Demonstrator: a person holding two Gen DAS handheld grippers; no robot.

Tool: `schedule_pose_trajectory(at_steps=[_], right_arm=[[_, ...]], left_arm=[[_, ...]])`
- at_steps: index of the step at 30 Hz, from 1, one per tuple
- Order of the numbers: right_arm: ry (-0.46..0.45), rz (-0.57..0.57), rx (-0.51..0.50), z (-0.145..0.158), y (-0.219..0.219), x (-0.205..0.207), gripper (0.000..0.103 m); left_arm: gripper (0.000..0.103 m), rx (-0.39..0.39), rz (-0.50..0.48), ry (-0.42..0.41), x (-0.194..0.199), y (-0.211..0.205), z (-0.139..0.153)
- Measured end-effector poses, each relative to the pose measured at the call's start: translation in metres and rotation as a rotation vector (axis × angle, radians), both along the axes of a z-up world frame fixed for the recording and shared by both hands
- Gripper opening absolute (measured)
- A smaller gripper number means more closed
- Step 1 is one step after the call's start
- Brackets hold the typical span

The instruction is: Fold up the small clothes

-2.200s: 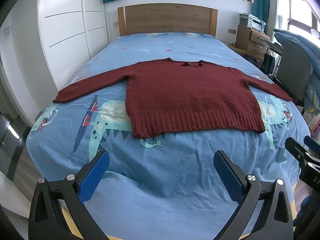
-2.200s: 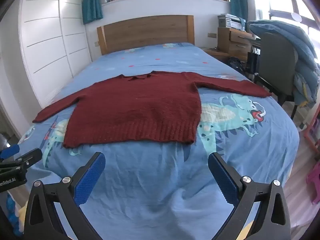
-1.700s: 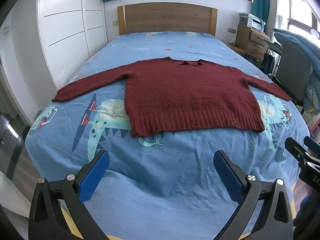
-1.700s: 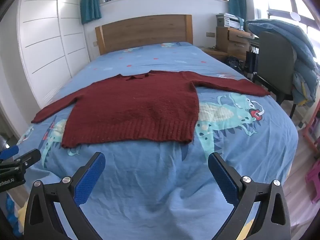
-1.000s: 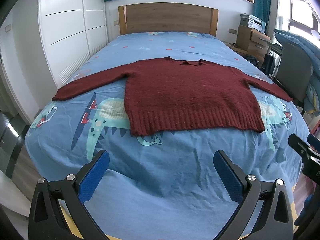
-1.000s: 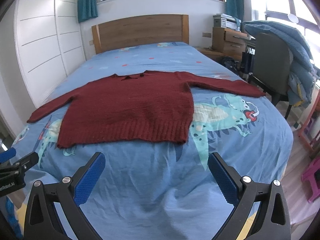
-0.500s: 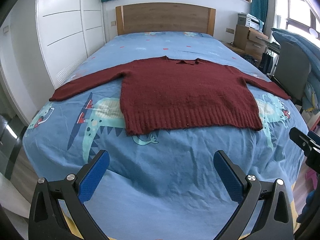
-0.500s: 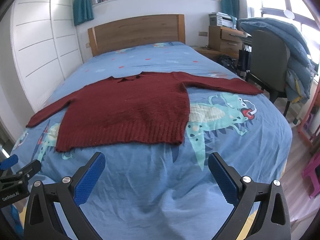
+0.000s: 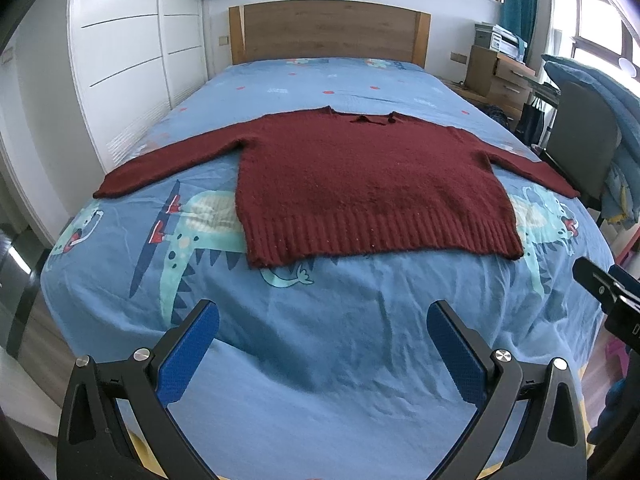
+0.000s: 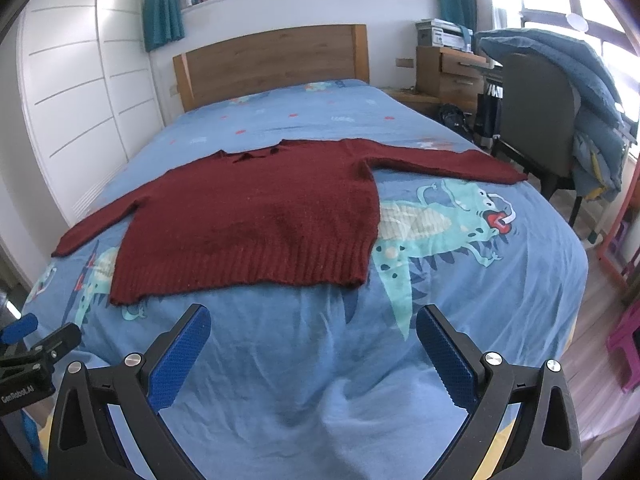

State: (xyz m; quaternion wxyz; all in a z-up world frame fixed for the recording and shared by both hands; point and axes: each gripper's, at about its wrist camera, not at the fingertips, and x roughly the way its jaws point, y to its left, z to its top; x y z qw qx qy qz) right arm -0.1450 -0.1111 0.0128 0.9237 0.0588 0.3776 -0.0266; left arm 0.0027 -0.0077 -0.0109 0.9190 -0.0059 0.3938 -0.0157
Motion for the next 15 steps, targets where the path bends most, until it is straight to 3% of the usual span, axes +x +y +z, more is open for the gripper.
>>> schedule_pose_trajectory(at_steps=[15], right_arm=[[0.031,-0.004,0.011,-0.009,-0.002,0.012,0.103]], left_arm=[[0.102,0.009,-0.012,0.03,0.012,0.006,-0.002]])
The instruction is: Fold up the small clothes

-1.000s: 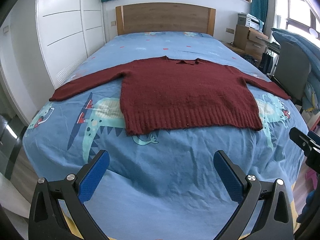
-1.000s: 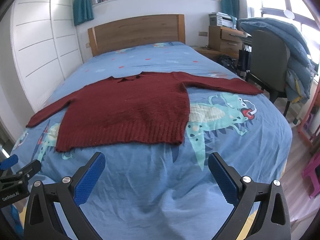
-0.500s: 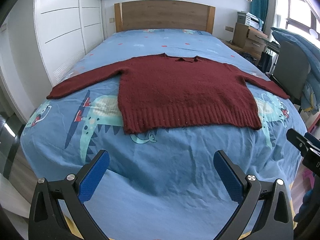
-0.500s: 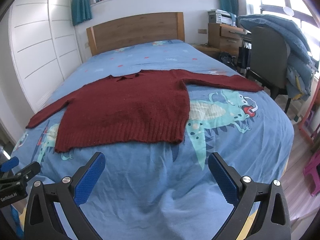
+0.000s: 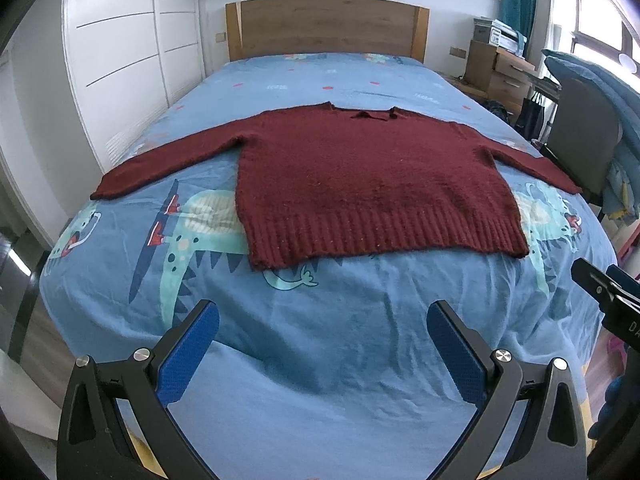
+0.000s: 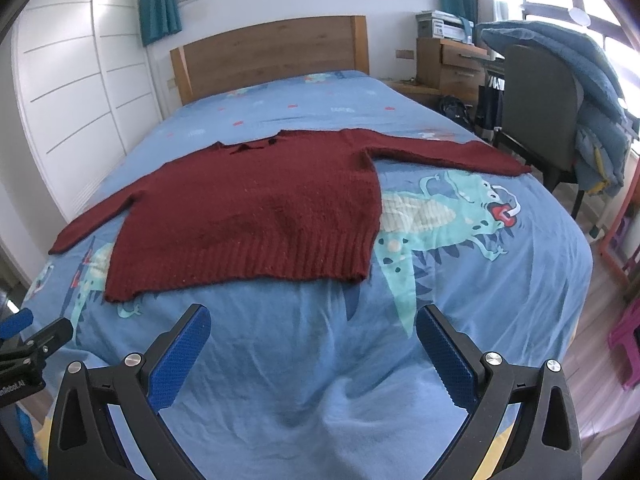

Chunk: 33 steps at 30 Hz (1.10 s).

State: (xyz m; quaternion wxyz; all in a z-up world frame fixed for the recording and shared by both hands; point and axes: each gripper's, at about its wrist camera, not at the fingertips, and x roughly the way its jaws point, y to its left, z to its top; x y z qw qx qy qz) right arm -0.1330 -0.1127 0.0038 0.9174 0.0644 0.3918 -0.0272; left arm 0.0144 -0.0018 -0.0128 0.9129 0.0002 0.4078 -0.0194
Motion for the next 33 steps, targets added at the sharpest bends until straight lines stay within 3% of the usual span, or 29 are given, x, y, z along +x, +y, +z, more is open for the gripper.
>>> schedule_pose_trajectory(at_steps=[19,33], right_arm=[[0.013,0.017,0.041,0.004,-0.014,0.028,0.103],[0.064,0.018,0.03,-0.004,-0.023,0.052,0.103]], left_arm=[[0.102,-0.025,0.121,0.036,0.016,0.041,0.022],[0.102,-0.08,0.185,0.092,0.036,0.071,0.017]])
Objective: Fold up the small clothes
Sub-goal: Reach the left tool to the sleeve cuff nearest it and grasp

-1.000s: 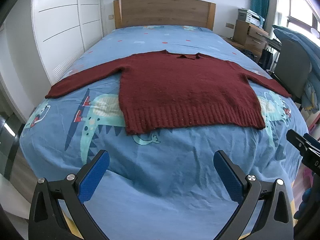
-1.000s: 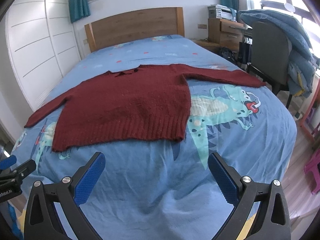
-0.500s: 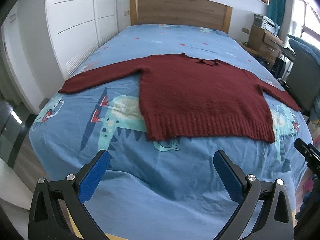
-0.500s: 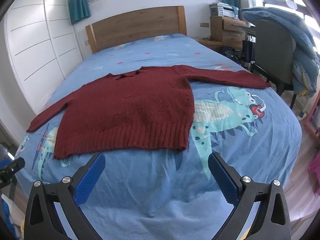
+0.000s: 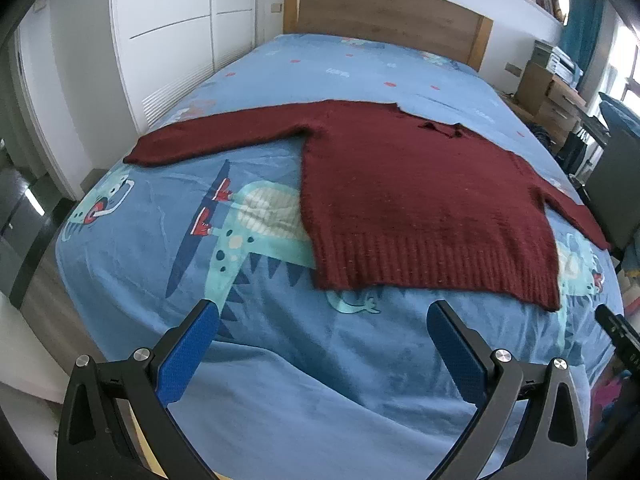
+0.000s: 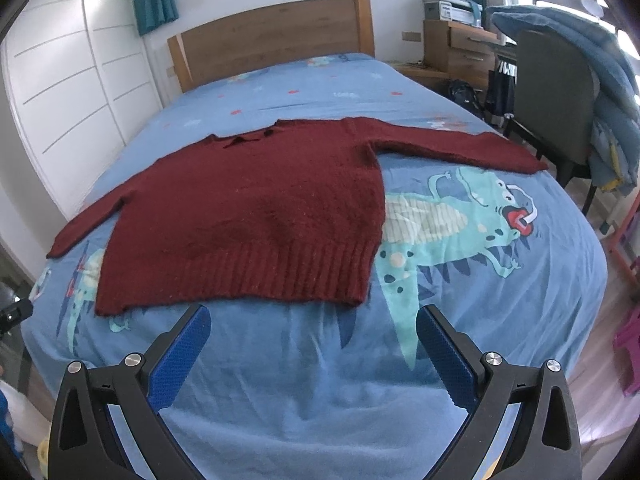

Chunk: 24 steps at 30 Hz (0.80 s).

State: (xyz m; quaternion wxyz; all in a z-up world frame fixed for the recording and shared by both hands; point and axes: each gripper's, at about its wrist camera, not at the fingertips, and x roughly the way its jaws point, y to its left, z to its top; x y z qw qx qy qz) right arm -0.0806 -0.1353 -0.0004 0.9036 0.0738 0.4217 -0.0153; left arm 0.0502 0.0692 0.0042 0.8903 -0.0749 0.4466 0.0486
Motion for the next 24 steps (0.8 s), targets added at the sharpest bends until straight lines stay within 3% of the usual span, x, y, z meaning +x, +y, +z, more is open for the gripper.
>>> schedule_pose_trajectory(at_steps=[13,19,24], right_arm=[[0.036,-0.064,-0.054,-0.006,-0.009,0.044,0.103],[0.072,-0.077,-0.079,-0.017,-0.009,0.072,0.103],[0.098,-0.066,-0.095,-0.025,-0.001,0.093,0.103]], left_arm=[[0.102,-0.009,0.164,0.087,0.043,0.078,-0.033],[0.102,-0.068,0.299,0.046,0.08,0.141,-0.039],[0.102,-0.069,0.387,0.021,0.119,0.194,-0.044]])
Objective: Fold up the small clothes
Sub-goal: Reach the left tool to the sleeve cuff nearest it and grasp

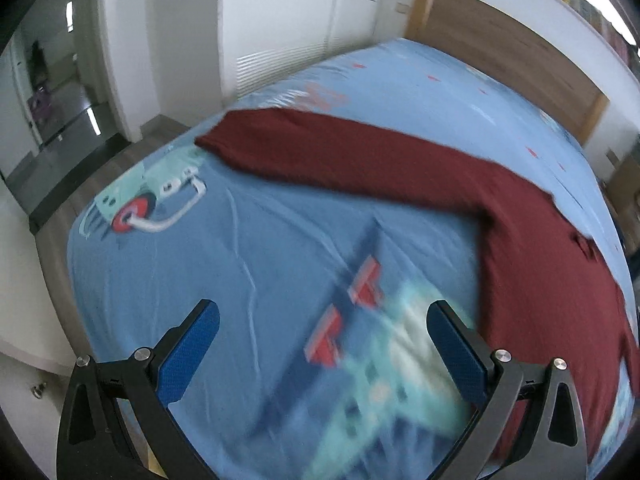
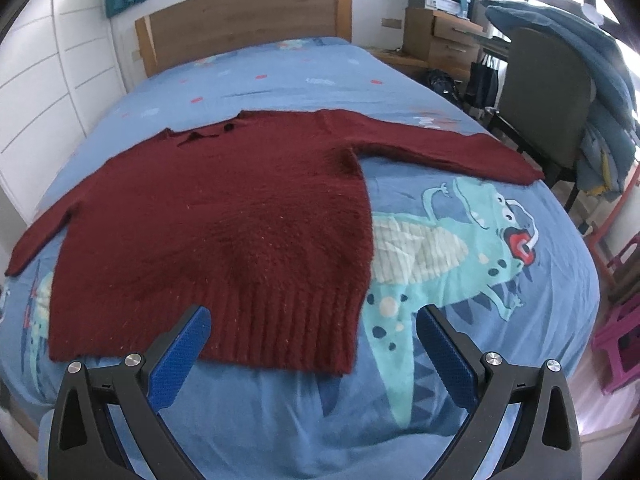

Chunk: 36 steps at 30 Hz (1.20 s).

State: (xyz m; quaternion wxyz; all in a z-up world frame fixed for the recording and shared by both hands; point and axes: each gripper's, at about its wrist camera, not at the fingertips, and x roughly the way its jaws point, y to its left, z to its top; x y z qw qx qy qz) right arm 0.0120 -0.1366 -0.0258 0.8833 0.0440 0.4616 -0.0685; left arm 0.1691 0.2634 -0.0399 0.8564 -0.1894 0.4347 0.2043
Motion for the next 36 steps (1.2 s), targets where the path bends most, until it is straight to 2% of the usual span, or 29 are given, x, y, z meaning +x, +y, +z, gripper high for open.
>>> schedule_pose_trajectory(at_steps=[4,9,15,20,25,28,29,33,34,36], right_arm=[[0.02,0.008,-0.012,-0.006,0.006,0.013,0.103],[0.048,0.011,-0.029,-0.013,0.011,0.024,0.103],[0.069,0.018,-0.043,-0.02,0.016,0.033,0.103],[0.09,0.027,-0.049,-0.027,0.021,0.037,0.103],[0.112,0.031,-0.053,-0.035,0.021,0.041,0.103],[0.12,0.032,-0.055,-0.038,0.021,0.043,0.103],[0.121,0.035,-0.056,-0.039,0.021,0.044,0.103],[0.123,0.043,-0.058,-0.04,0.023,0.046,0.103],[0.123,0.045,-0.058,-0.04,0.023,0.046,0.103],[0.123,0.047,-0.062,-0.04,0.023,0.046,0.103]], left_arm=[[0.102,-0.027,0.046,-0.008,0.031,0.039,-0.007],[0.102,-0.131,0.146,-0.002,0.058,0.094,-0.029],[0.102,-0.29,0.259,-0.028,0.066,0.141,-0.054],[0.101,-0.41,0.329,-0.091,0.06,0.164,-0.066],[0.099,-0.519,0.385,-0.222,0.05,0.184,-0.063],[0.086,-0.62,0.401,-0.318,0.049,0.195,-0.062],[0.078,-0.66,0.405,-0.346,0.049,0.199,-0.063],[0.05,-0.784,0.425,-0.425,0.049,0.209,-0.064],[0.047,-0.81,0.429,-0.44,0.049,0.211,-0.065],[0.033,-0.847,0.439,-0.457,0.049,0.211,-0.065]])
